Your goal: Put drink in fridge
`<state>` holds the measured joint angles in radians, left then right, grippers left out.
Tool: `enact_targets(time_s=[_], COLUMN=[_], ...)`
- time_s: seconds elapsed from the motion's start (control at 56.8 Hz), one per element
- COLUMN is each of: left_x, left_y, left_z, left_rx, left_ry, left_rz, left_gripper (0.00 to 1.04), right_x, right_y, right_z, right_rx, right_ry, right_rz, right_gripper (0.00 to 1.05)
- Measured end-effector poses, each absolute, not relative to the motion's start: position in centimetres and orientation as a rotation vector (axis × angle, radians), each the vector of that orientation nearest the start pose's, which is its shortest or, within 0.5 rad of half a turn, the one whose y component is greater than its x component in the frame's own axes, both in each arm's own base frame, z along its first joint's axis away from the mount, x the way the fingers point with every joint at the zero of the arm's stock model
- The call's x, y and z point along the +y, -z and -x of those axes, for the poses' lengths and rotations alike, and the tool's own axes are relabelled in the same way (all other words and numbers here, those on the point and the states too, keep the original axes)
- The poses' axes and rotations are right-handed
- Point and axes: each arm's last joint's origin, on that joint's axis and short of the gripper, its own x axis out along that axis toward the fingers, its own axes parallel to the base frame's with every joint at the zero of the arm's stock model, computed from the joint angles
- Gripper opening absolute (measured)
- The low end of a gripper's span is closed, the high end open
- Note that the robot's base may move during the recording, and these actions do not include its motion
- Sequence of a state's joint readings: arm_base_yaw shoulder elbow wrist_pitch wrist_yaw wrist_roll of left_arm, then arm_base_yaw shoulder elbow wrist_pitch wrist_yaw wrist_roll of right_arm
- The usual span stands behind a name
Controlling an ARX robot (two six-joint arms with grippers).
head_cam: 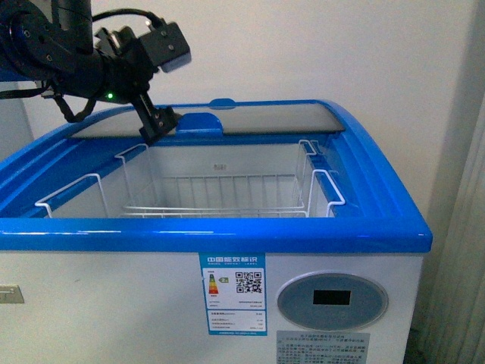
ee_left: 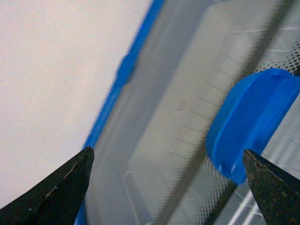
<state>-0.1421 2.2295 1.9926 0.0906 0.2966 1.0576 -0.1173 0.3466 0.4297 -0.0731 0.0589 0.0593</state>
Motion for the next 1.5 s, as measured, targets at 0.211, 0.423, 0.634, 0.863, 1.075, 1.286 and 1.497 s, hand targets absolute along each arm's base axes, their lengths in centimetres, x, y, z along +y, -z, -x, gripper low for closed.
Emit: enact_targets(time_s=[0.211, 0.423, 0.634, 0.863, 1.075, 1.286, 1.497], left_x=[-6.6, -3.6, -0.2, 0.0, 0.0, 0.0, 0.0], left_y=[-33.0, -31.0, -22.4, -17.8, -17.2, -17.1, -17.2], left_z=[-45.9, -32.0, -18.6, -13.8, -12.8, -12.3, -11.8], left_rx=[-0.131, 0.059, -0.008, 0.013, -0.008, -0.015, -0.016], left_ry=[0.221, 0.198, 0.002, 0.002, 0.002, 0.002, 0.002], left_rz=[-0.661, -0.215, -0.034, -0.009, -0.005, -0.003, -0.003], left_gripper=[0.97, 0.97, 0.66, 0.24, 0.03, 0.03, 0.03], right_x=[-1.4, -1.4, -1.4, -0.2, 7.5, 16.1, 20.4], right_y=[-27.4, -27.4, -27.7, -34.7, -36.5, -33.8, -31.5], right_z=[-10.7, -10.7, -11.2, -22.8, -35.3, -41.7, -44.6], right_rx=[-0.015, -0.015, 0.138, 0.066, 0.171, 0.199, 0.224], right_ry=[0.169, 0.177, 0.086, -0.279, -0.674, -0.806, -0.82], right_rz=[-0.058, -0.058, 0.002, 0.521, 0.94, 1.223, 1.314], right_gripper=[0.36, 0.36, 0.36, 0.36, 0.36, 0.36, 0.36])
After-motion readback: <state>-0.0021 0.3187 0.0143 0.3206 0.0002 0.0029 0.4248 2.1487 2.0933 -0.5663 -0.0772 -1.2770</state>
